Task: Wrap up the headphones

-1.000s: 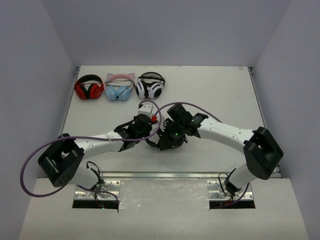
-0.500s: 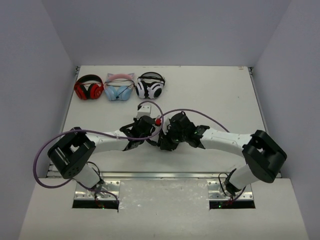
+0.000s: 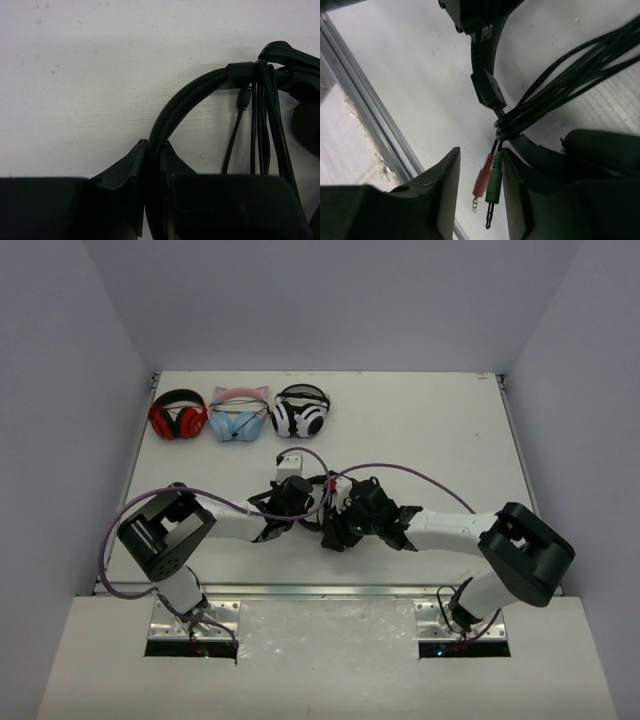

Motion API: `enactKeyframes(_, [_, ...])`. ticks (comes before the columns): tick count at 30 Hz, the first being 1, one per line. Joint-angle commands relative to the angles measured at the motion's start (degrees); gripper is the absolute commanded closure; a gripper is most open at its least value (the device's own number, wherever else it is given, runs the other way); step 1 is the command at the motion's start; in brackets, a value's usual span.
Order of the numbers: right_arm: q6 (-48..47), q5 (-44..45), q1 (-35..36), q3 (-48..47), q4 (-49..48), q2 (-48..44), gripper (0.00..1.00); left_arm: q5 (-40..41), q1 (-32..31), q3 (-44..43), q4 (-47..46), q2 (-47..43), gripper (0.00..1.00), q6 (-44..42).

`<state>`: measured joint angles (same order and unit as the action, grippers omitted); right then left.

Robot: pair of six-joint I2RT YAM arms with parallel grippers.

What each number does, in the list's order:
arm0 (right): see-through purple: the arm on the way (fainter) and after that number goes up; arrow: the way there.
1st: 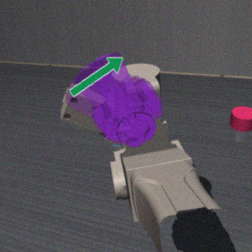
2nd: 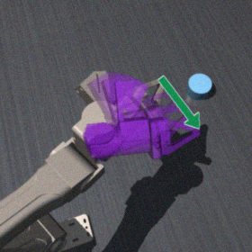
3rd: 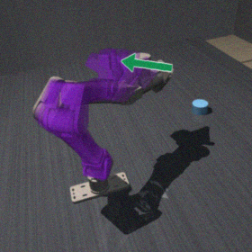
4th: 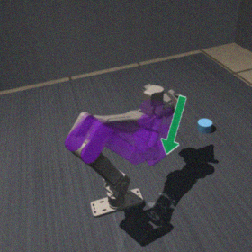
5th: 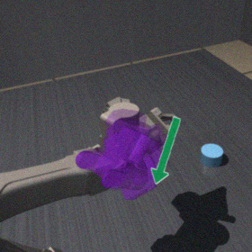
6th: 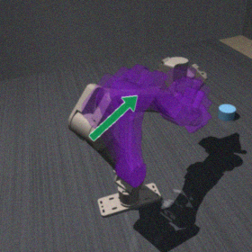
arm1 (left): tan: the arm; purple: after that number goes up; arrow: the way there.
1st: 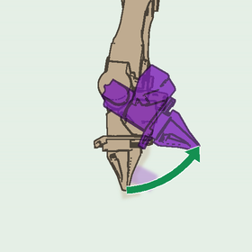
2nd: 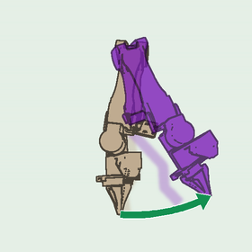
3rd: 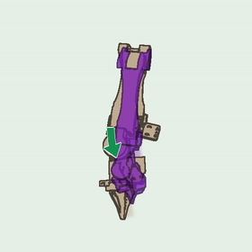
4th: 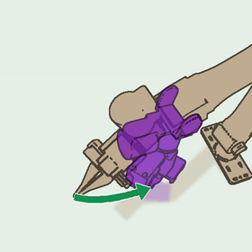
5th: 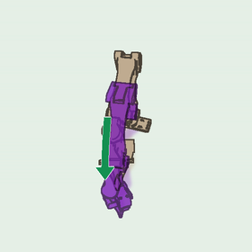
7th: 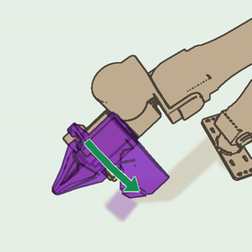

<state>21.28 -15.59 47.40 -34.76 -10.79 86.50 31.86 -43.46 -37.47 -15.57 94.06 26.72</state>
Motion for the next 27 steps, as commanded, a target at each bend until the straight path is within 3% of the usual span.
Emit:
enactKeyframes(1, [8.93,-0.14,-0.02,4.77,-6.61,-4.48,0.60,1.63,-0.04,0.65,-3.94,2.61,1.00,2.98])
enactKeyframes(5, [13.43,-1.28,0.06,10.76,-9.52,-9.58,0.46,3.21,-0.13,0.21,-3.50,5.34,1.00,4.57])
enactKeyframes(10, [15.20,-1.98,0.07,15.86,-8.56,-21.25,0.43,5.49,-0.22,-0.23,-2.53,7.27,0.97,5.10])
enactKeyframes(11, [15.20,-1.81,0.15,16.13,-7.59,-23.02,0.38,5.67,-0.13,-0.23,-2.45,7.45,0.96,5.10])
enactKeyframes(13, [15.29,-1.28,0.15,16.66,-4.08,-26.45,0.01,6.20,-0.22,-0.14,-2.62,7.63,0.95,4.75])
enactKeyframes(15, [15.37,-0.58,0.07,17.27,-0.47,-31.64,0.01,6.20,-0.39,0.03,-3.06,7.80,0.95,4.31])
enactKeyframes(17, [15.81,1.17,0.07,18.50,2.68,-37.24,0.01,6.55,-0.31,0.21,-3.24,8.24,0.84,4.22])
enactKeyframes(18, [15.90,1.62,0.15,18.85,3.66,-39.02,0.01,6.81,-0.39,0.30,-3.24,8.24,0.73,4.39])
enactKeyframes(21, [15.81,4.51,0.15,19.73,9.02,-46.04,0.01,6.55,-0.57,1.17,-3.06,6.41,0.60,4.66])
enactKeyframes(25, [15.72,9.78,0.15,19.74,16.48,-53.35,0.01,6.90,-1.18,2.23,-2.97,2.01,0.56,4.39])
enactKeyframes(27, [15.81,11.63,0.15,19.65,19.83,-57.38,0.01,7.34,-1.54,2.14,-1.92,-0.01,0.47,4.22])
